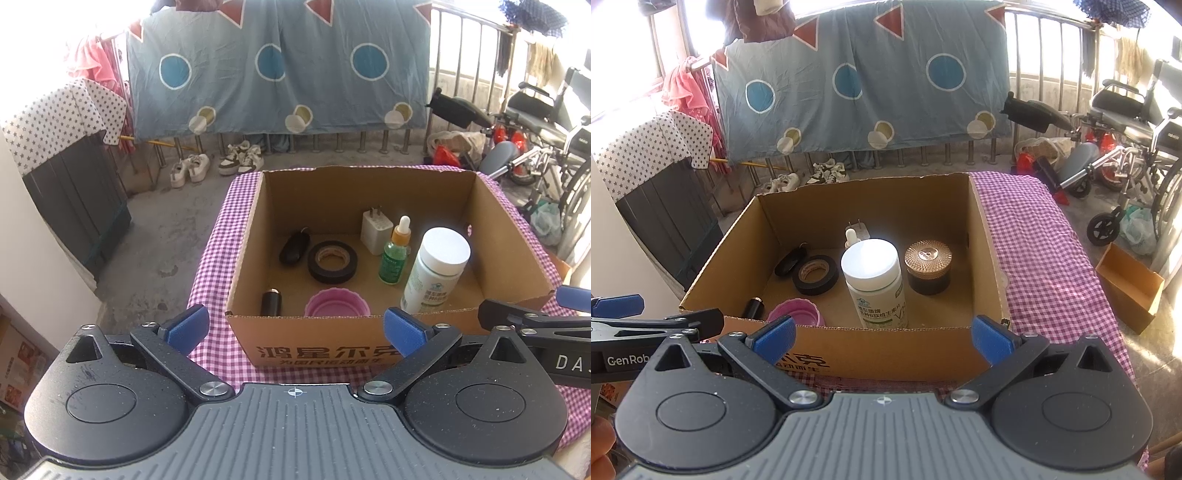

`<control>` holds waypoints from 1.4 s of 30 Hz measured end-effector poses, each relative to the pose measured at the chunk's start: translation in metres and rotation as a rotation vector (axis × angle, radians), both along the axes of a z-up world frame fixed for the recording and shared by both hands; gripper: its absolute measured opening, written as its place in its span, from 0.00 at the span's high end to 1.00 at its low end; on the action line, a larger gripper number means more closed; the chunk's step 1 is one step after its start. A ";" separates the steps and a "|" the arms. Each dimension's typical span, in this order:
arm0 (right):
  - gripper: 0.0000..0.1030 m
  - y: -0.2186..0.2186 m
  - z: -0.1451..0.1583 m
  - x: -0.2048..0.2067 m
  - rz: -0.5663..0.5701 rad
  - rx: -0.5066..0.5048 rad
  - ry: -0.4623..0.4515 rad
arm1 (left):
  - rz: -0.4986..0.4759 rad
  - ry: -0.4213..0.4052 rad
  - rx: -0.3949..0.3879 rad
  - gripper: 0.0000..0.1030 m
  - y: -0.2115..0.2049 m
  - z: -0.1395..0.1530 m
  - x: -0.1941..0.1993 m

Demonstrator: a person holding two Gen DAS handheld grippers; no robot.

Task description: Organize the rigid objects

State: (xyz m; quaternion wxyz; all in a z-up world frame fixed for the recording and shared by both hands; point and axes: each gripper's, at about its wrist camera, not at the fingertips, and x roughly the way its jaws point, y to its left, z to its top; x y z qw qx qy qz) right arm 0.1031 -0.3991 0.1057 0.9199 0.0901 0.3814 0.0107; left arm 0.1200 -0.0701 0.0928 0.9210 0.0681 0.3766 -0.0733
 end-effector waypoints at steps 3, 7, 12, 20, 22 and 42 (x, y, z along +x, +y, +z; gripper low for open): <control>0.00 0.001 0.000 0.000 0.000 -0.004 -0.001 | 0.003 -0.003 -0.002 0.02 0.000 0.000 0.001; 0.00 0.001 -0.001 0.000 0.001 -0.005 -0.002 | 0.004 -0.002 -0.001 0.02 -0.001 0.000 0.001; 0.00 0.001 -0.002 0.001 0.003 0.001 0.008 | 0.007 0.003 0.003 0.02 -0.003 -0.001 0.002; 0.00 0.002 -0.002 0.003 0.006 -0.001 0.011 | 0.010 0.006 0.004 0.02 -0.002 -0.002 0.000; 0.00 0.002 -0.002 0.003 0.007 0.000 0.011 | 0.010 0.005 0.003 0.02 -0.002 -0.002 0.000; 0.00 0.002 0.000 0.004 0.015 -0.012 0.005 | 0.022 0.006 0.001 0.02 -0.003 -0.003 -0.002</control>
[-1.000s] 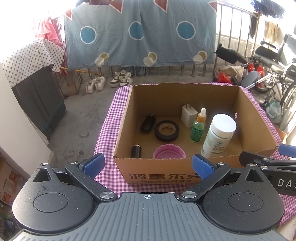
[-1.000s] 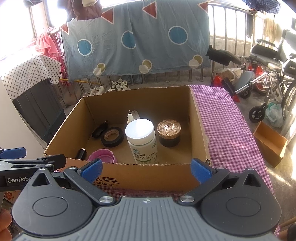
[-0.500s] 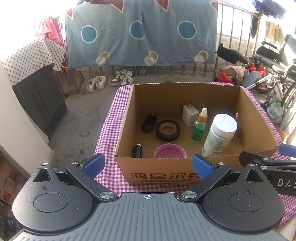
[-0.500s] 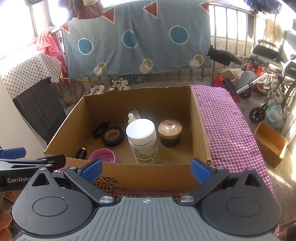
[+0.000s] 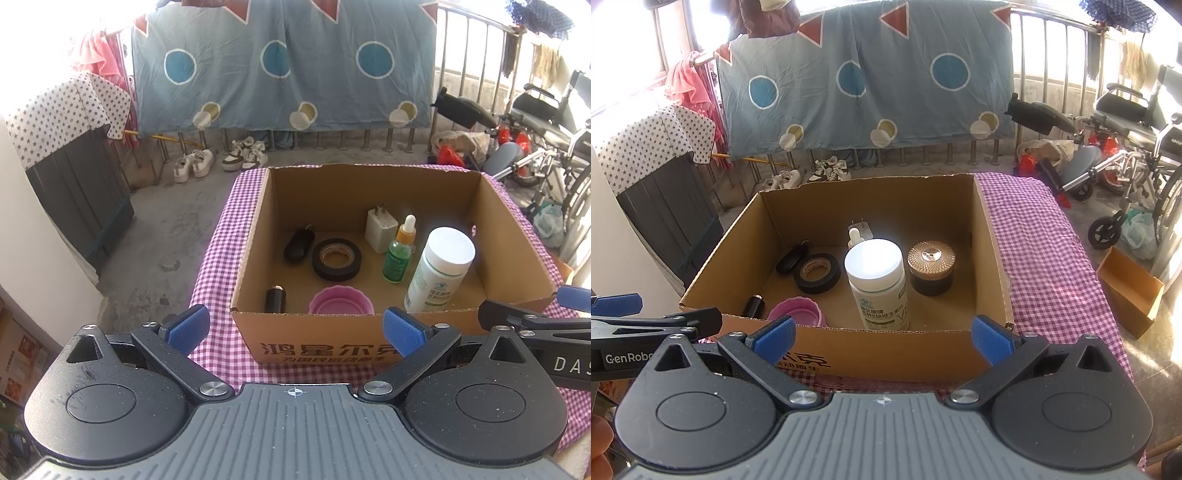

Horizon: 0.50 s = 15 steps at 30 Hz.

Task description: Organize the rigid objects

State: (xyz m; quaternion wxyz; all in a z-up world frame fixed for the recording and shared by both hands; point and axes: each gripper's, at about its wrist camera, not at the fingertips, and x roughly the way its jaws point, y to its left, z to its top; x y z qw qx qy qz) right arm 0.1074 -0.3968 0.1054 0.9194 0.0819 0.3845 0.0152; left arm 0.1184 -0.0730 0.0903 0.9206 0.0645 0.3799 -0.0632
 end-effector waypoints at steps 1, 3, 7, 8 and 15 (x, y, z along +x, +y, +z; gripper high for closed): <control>0.00 0.000 0.000 0.000 0.000 0.000 0.000 | 0.001 -0.001 0.002 0.02 0.000 0.000 0.000; 0.00 0.000 0.000 0.000 0.001 -0.001 0.000 | 0.005 -0.002 0.004 0.02 -0.002 0.000 -0.002; 0.00 0.001 0.000 0.000 0.003 0.001 -0.001 | 0.009 -0.001 0.005 0.02 -0.002 0.001 -0.002; 0.00 0.002 0.000 0.000 0.004 0.001 0.000 | 0.009 0.000 0.005 0.02 -0.002 0.001 -0.002; 0.00 0.001 0.000 0.001 0.004 -0.002 -0.001 | 0.010 -0.001 0.004 0.02 -0.004 0.002 -0.002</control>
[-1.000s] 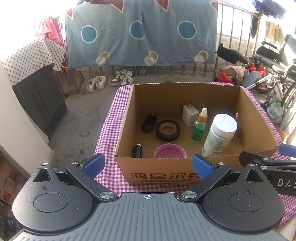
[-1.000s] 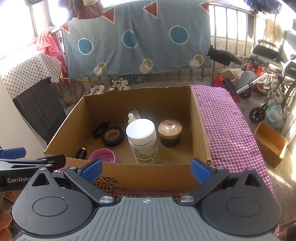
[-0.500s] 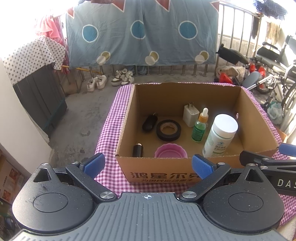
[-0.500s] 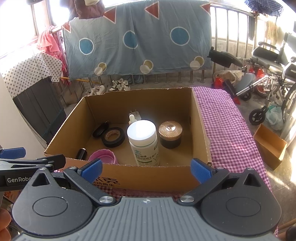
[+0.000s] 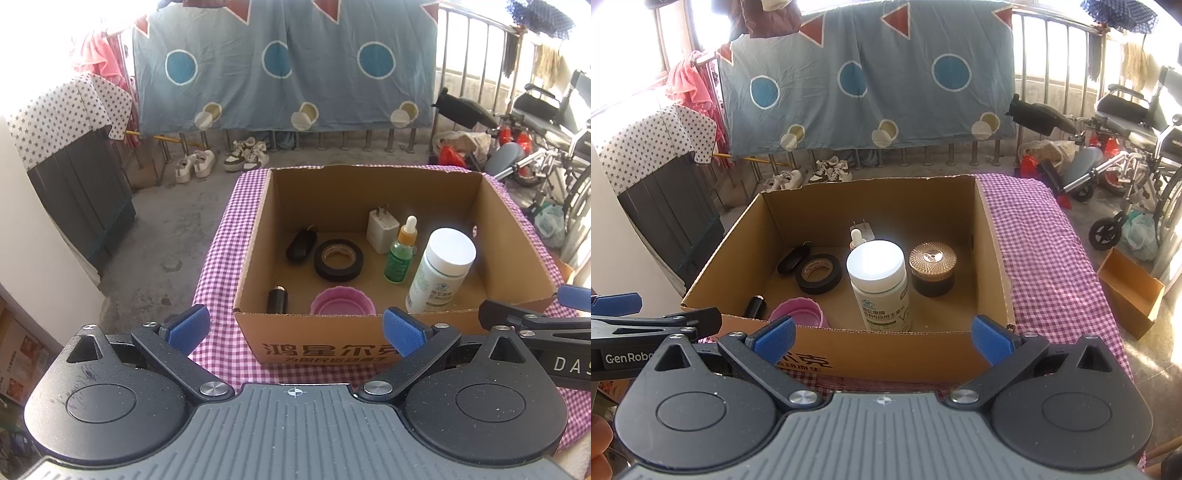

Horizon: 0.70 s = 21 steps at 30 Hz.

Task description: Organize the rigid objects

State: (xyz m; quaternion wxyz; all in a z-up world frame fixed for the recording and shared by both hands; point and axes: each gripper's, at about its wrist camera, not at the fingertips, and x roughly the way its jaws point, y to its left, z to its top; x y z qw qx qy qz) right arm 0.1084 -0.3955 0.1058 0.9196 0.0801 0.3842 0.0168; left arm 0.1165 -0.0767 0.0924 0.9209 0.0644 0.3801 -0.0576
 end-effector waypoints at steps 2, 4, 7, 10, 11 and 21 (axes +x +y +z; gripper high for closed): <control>0.00 0.000 0.000 0.000 0.000 -0.002 0.000 | 0.001 0.001 -0.001 0.02 0.000 0.000 0.000; 0.00 0.000 0.001 0.000 0.000 -0.004 -0.001 | 0.000 0.002 -0.002 0.02 0.000 0.000 0.000; 0.00 -0.001 0.002 0.000 0.000 -0.001 -0.002 | 0.003 -0.001 -0.003 0.02 -0.002 0.001 0.000; 0.00 -0.001 0.002 0.000 0.000 -0.001 -0.004 | 0.004 -0.001 -0.003 0.03 -0.003 0.002 -0.001; 0.00 -0.001 0.002 0.000 0.001 0.000 -0.004 | 0.004 -0.001 -0.002 0.03 -0.003 0.002 -0.001; 0.00 0.001 0.002 0.001 0.001 0.000 -0.001 | 0.010 0.002 -0.002 0.03 -0.005 0.003 -0.001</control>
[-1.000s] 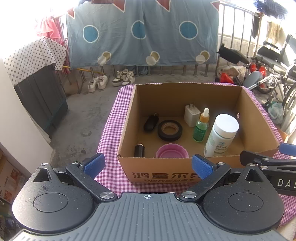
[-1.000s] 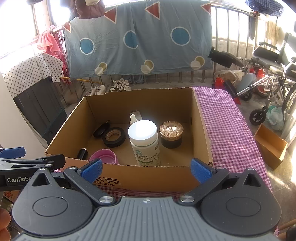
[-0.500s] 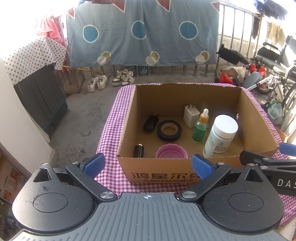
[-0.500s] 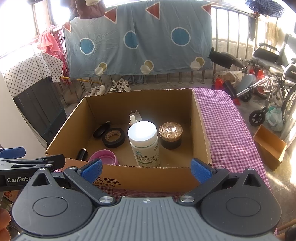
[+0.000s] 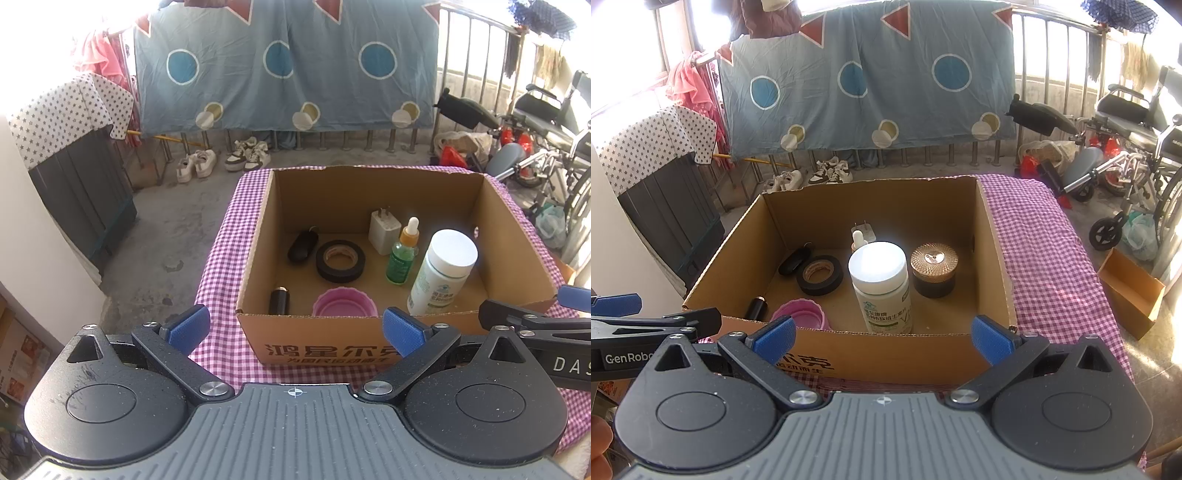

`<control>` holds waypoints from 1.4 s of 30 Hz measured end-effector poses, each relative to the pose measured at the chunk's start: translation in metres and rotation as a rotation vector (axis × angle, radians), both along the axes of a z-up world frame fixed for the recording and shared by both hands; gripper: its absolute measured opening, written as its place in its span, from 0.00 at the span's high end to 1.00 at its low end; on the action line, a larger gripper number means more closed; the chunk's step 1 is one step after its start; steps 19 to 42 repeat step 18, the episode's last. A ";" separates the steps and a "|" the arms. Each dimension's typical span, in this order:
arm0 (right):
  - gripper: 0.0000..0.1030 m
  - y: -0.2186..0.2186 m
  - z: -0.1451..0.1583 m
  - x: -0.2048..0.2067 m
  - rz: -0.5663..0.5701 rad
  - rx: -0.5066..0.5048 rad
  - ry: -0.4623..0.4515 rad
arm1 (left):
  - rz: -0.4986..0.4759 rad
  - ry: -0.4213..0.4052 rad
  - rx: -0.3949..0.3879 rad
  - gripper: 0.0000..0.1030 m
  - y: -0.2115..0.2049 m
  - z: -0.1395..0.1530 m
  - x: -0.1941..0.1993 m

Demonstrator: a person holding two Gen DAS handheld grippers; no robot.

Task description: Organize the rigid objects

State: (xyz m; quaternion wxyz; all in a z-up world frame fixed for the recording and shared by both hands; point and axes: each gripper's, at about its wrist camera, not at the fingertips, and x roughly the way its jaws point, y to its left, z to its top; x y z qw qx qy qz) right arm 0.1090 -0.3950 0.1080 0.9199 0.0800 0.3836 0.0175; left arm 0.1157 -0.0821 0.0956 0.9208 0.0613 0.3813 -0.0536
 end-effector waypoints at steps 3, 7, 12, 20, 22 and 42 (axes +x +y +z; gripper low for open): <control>0.00 0.000 0.000 0.000 0.000 0.000 0.000 | 0.000 0.000 0.001 0.03 0.000 0.000 0.000; 0.00 0.000 0.000 -0.001 0.000 0.001 -0.001 | 0.000 0.000 0.000 0.03 0.000 0.000 0.000; 0.00 0.001 0.000 -0.001 0.001 0.002 -0.001 | 0.001 -0.001 0.001 0.03 0.000 0.000 0.000; 0.00 0.001 0.000 -0.001 0.001 0.001 -0.002 | 0.002 -0.004 0.001 0.03 0.002 0.001 0.000; 0.00 0.001 0.000 -0.001 0.001 0.001 -0.002 | 0.002 -0.004 0.001 0.03 0.002 0.001 0.000; 0.00 0.001 0.000 -0.001 0.001 0.001 -0.002 | 0.002 -0.004 0.001 0.03 0.002 0.001 0.000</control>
